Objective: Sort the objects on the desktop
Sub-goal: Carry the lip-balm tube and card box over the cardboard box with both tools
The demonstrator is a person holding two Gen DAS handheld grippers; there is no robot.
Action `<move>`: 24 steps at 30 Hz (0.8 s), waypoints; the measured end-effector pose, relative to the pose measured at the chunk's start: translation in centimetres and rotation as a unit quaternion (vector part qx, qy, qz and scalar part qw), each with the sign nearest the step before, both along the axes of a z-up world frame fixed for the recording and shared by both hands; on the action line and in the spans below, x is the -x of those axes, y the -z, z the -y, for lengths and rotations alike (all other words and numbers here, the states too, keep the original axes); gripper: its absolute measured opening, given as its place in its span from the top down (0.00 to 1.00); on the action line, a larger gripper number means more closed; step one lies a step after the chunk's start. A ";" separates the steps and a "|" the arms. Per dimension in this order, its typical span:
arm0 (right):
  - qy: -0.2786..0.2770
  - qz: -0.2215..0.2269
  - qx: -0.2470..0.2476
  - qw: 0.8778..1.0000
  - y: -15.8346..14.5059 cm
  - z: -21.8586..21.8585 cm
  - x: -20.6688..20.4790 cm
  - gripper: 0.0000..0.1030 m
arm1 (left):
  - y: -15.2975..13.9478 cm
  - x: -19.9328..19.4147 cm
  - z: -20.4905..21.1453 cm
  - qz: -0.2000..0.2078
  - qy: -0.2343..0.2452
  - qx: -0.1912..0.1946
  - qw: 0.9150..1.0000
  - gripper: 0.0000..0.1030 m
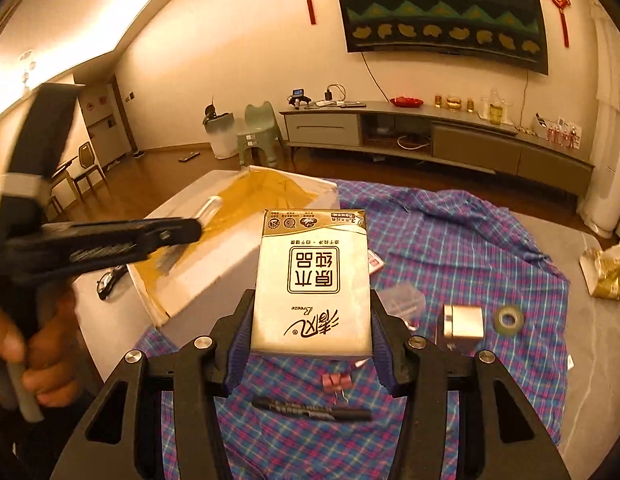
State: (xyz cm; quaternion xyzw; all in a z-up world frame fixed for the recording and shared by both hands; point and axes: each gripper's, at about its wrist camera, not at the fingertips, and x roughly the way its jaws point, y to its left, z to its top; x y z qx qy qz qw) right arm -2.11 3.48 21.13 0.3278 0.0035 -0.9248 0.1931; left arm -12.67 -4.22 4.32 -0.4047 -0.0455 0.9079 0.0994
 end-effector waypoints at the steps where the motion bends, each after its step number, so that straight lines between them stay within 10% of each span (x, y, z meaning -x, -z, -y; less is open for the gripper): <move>1: 0.000 -0.001 -0.002 1.000 -0.1 0.2 0.2 0.49 | 0.2 0.8 0.4 0.001 -0.002 -0.005 1.000 0.81; 24: -0.067 0.041 -0.054 0.995 0.2 8.0 8.8 0.49 | 2.9 8.3 6.7 0.054 -0.048 -0.018 0.997 0.81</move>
